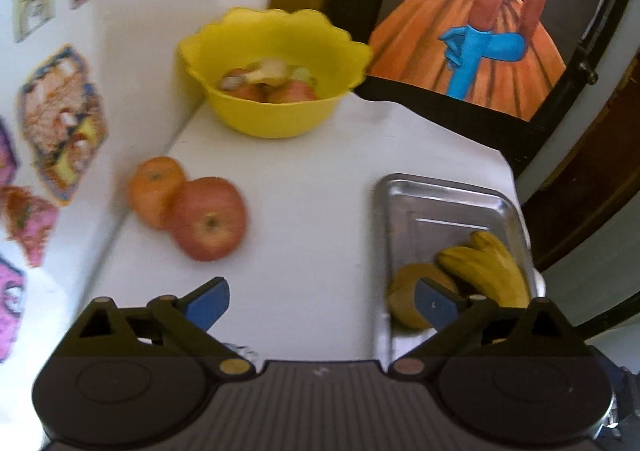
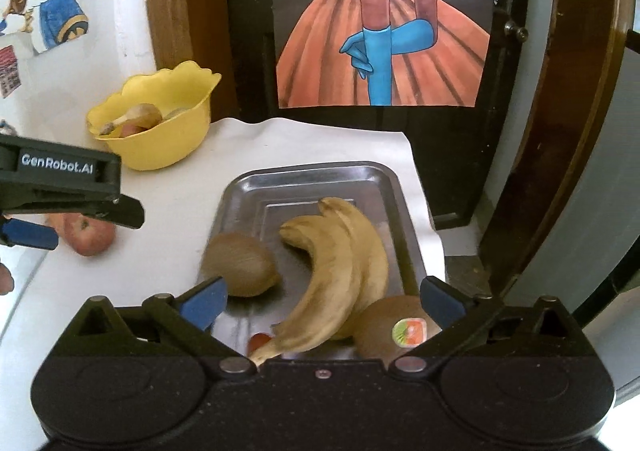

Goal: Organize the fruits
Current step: 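Lift both open tools away from the tray toward the two apples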

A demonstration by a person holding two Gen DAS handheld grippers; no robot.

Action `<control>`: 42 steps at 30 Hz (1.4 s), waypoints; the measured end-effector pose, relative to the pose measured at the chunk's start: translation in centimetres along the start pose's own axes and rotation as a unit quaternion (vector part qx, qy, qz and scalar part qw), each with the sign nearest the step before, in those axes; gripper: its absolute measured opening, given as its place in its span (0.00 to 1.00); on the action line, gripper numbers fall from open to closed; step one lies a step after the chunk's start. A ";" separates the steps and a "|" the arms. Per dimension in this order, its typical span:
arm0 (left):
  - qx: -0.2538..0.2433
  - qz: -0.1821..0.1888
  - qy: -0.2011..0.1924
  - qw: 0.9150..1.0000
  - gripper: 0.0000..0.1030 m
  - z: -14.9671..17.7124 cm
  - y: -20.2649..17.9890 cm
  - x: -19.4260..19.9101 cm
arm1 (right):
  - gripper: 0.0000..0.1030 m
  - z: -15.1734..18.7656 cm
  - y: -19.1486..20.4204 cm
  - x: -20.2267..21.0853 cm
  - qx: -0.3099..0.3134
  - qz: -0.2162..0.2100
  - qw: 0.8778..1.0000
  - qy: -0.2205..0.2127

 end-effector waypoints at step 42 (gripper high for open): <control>0.073 -0.111 0.049 0.990 1.00 -2.8 11.2 -0.6 | 0.99 1.7 12.8 -0.8 0.161 -0.140 0.977 0.018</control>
Point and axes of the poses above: each gripper's, at about its wrist camera, not at the fingertips, and x roughly against the way its jaws point, y to its left, z to its underside, the point moved 6 cm from there along -x, roughly the way its jaws point, and after that the axes turned 12 degrees about z, right-handed, at the moved point
